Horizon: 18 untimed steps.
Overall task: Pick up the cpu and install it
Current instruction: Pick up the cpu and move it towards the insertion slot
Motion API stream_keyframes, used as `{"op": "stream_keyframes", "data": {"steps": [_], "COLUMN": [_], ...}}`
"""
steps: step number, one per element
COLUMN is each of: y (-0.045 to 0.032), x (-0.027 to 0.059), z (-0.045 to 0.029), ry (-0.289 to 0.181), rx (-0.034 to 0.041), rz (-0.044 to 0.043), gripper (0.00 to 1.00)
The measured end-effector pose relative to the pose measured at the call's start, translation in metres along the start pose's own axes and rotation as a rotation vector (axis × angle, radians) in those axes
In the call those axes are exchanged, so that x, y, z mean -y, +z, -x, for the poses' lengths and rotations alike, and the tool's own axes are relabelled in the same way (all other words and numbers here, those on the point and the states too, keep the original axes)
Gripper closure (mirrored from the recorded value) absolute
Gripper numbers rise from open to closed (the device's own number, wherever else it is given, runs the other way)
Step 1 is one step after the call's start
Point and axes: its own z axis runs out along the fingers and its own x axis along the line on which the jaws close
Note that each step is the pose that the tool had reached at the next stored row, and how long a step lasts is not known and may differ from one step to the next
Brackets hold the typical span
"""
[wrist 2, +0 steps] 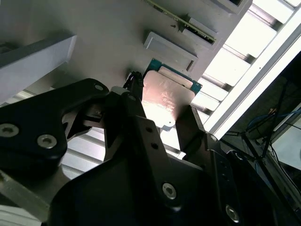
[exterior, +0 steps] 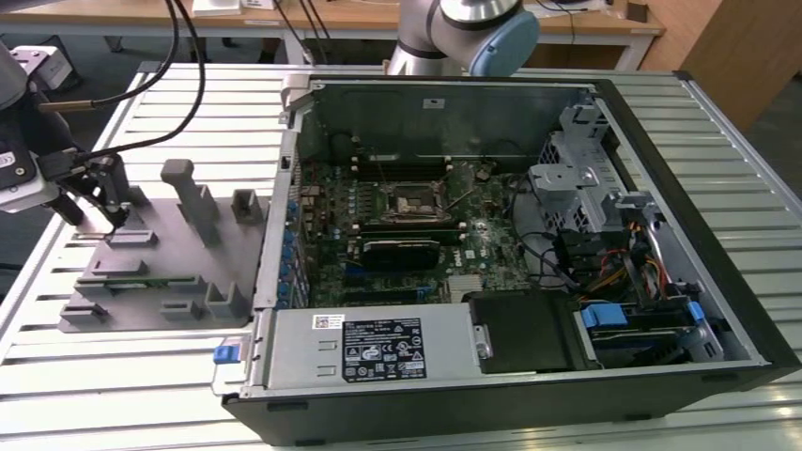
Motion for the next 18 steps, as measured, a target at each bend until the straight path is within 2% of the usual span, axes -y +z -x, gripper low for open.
{"op": "stream_keyframes", "data": {"steps": [11,18], "y": [-0.0069,-0.0081], "x": [-0.0005,-0.0006], "z": [0.0001,0.0002], "ry": [0.0,0.0], "rx": [0.0,0.0], "rz": [0.0,0.0], "gripper": [0.47,0.47]}}
